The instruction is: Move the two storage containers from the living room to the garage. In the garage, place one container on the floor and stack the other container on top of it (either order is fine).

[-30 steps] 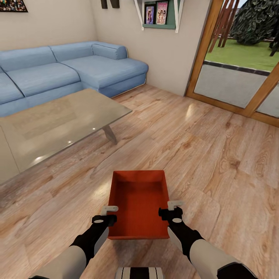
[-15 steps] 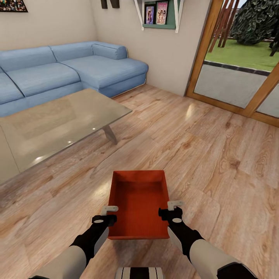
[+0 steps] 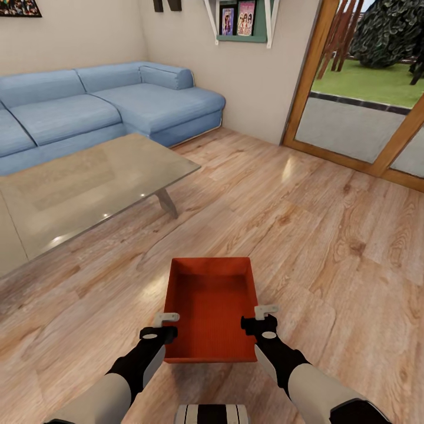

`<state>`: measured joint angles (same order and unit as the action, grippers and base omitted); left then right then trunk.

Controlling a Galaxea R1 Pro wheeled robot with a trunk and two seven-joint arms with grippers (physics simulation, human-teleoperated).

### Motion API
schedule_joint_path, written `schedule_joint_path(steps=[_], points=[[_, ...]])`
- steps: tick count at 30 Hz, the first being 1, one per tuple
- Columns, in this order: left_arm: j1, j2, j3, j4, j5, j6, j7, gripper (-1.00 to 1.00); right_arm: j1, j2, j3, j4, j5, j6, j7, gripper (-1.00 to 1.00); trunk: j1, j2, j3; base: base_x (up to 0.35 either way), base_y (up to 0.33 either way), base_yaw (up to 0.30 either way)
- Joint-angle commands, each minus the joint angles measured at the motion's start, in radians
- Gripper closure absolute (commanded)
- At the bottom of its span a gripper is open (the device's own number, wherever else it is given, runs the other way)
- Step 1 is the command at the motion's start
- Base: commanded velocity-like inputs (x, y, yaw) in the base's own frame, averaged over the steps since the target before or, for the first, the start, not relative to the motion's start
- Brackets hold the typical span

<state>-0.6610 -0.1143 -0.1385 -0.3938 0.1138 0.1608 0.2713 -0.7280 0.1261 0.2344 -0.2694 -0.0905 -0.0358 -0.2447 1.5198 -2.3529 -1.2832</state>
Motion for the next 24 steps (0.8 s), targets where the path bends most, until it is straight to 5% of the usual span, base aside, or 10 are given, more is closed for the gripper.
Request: schedule_joint_path(steps=[1, 8, 24], points=[[0.0, 0.001, -0.009, -0.002, 0.01, 0.005, 0.008, -1.0, -0.001, 0.0, 0.008, 0.001, -0.01, -0.004, -0.005, -1.0, 0.0, 0.0, -0.001, 0.0, 0.0, 0.0], [0.0, 0.001, -0.007, -0.002, 0.01, 0.005, 0.008, -1.0, -0.001, -0.002, 0.008, 0.001, -0.009, -0.004, -0.005, -1.0, 0.019, -0.035, -0.016, 0.0, 0.0, 0.0], [0.0, 0.001, -0.007, -0.003, 0.01, 0.005, 0.008, -1.0, -0.001, -0.005, 0.007, 0.001, -0.009, -0.006, -0.014, -1.0, 0.019, -0.035, -0.016, 0.0, 0.0, 0.0]])
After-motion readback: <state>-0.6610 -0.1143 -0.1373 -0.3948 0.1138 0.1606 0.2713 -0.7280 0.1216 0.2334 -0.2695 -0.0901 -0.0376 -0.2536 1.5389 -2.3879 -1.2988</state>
